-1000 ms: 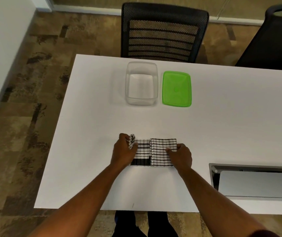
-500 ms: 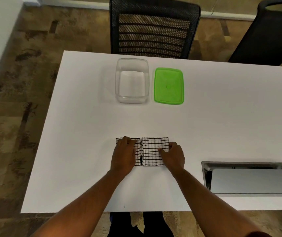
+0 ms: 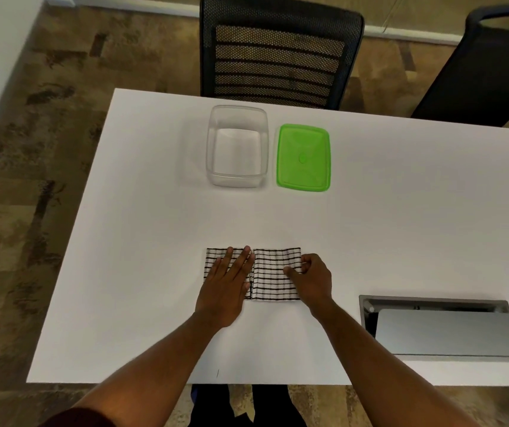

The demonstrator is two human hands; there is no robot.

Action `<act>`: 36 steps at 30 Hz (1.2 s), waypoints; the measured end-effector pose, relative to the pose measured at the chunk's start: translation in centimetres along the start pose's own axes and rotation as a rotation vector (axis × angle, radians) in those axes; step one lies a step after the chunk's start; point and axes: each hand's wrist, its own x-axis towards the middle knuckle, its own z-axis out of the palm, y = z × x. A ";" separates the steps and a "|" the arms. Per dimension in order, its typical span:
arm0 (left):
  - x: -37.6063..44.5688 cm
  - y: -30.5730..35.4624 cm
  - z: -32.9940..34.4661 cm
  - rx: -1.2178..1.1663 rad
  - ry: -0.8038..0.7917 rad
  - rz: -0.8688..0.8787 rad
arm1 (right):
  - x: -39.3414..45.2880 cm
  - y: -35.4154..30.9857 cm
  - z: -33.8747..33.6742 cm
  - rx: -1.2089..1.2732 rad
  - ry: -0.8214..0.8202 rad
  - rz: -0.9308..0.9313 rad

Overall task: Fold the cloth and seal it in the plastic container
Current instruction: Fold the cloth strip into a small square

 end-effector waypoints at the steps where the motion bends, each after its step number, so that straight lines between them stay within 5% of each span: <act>1: 0.1 0.3 -0.1 0.004 -0.002 -0.011 | -0.1 -0.3 0.0 0.002 0.005 -0.017; 8: 0.6 2.1 -0.3 -0.032 -0.090 -0.047 | -2.3 -4.8 1.7 -0.008 -0.045 -0.234; 13: 0.5 1.5 -1.6 -0.375 -0.089 0.003 | -3.8 -6.6 4.7 -0.023 -0.099 -0.236; 17: -0.8 -1.5 -2.7 -0.204 0.041 0.078 | -4.2 -6.1 5.1 -0.079 0.053 -0.147; 23: -1.3 -1.0 -1.4 -0.043 -0.107 0.315 | -3.6 -3.7 3.0 -0.018 0.152 0.077; 29: -1.0 0.0 -0.6 -0.046 -0.147 0.241 | -3.1 -4.6 0.7 0.053 0.075 -0.067; 36: -0.6 -0.6 -3.6 -0.610 -0.150 0.115 | -4.7 -6.7 4.9 -0.021 -0.119 -0.198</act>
